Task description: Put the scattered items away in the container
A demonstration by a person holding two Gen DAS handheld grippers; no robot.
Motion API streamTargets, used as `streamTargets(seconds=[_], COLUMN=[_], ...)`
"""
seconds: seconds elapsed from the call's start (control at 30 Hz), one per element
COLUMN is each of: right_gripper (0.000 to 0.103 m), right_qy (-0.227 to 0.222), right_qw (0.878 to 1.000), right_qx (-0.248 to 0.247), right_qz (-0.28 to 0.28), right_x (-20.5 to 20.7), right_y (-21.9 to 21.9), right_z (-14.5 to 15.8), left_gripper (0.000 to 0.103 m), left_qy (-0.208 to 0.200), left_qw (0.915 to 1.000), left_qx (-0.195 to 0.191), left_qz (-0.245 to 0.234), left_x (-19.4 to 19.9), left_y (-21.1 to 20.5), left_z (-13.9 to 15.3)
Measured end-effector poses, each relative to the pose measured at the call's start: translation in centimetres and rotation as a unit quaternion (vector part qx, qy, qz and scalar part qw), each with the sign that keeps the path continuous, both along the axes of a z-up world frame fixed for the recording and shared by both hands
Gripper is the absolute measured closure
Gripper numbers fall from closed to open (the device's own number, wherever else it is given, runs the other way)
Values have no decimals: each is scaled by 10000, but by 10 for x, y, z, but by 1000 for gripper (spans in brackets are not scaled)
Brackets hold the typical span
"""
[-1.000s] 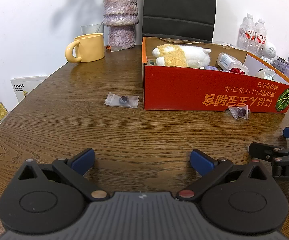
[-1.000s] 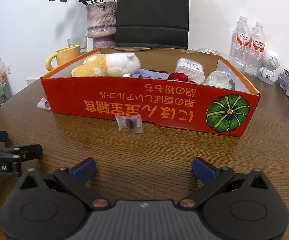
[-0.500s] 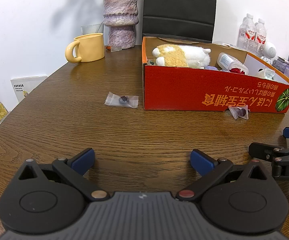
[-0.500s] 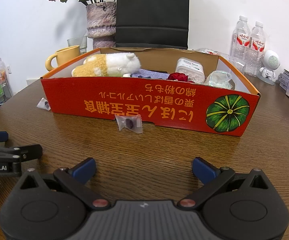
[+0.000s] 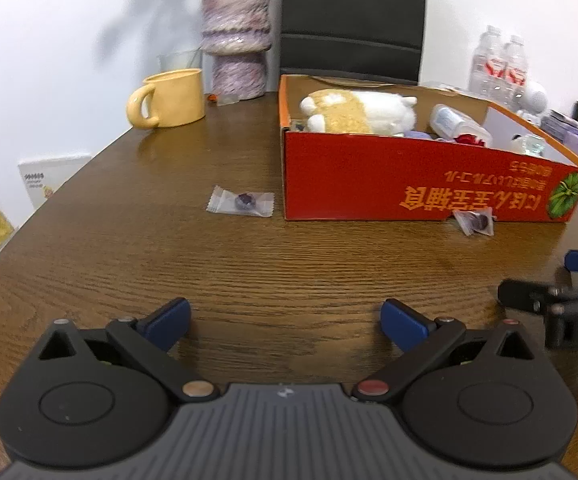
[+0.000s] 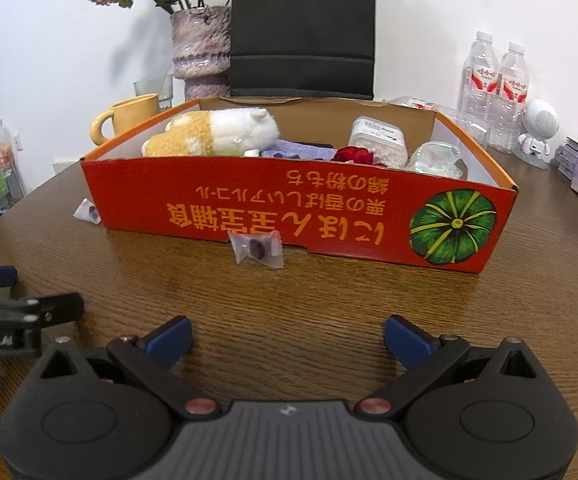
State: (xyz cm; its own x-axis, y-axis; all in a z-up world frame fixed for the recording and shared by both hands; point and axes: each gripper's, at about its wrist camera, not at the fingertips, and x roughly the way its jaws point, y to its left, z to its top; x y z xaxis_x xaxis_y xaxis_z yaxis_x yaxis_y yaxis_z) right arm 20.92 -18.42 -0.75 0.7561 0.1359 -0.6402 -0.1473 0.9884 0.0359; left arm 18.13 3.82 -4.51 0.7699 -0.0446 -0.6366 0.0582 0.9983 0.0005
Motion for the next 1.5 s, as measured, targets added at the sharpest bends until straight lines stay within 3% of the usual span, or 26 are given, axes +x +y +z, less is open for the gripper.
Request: streamTargets(seconds=[0.3, 0.57, 0.77, 0.9, 0.97, 1.03, 1.1, 1.17, 1.2, 1.23, 1.5], right_gripper=[11, 31, 39, 46, 59, 71, 78, 86, 92, 91, 91], right_qy=[-249, -164, -9, -30, -70, -93, -89, -83, -83, -86, -304], right_qw=[9994, 9994, 9987, 9984, 9983, 9982, 9982, 9983, 9983, 9983, 9976], right_qx=[204, 280, 352, 297, 224, 210, 292, 361, 376, 388, 533], right_qz=[95, -83, -371, -481, -538, -560, -519, -460, -438, -421, -306], right_x=[2, 29, 48, 52, 51, 50, 49, 48, 47, 45, 29], right_y=[-10, 15, 28, 37, 41, 42, 41, 41, 41, 41, 37], right_z=[11, 11, 7, 6, 5, 6, 6, 6, 7, 6, 14], left_gripper=[0, 0, 2, 16, 28, 54, 71, 78, 86, 90, 90], left_qy=[-512, -399, -175, -8, -98, -133, -108, -98, -104, -110, -445], left_qw=[9986, 9987, 9993, 9990, 9991, 9982, 9975, 9971, 9971, 9971, 9972], left_qx=[66, 57, -312, -365, -86, -78, -173, -212, -214, -225, -398], left_qz=[98, 324, 120, -262, -394, -583, -672, -725, -717, -712, -453], left_x=[10, 62, 98, 110, 106, 102, 99, 95, 94, 92, 57], left_y=[37, 53, 68, 65, 58, 56, 56, 56, 55, 55, 60], left_z=[26, 20, 13, 5, 2, 2, 4, 5, 5, 6, 18])
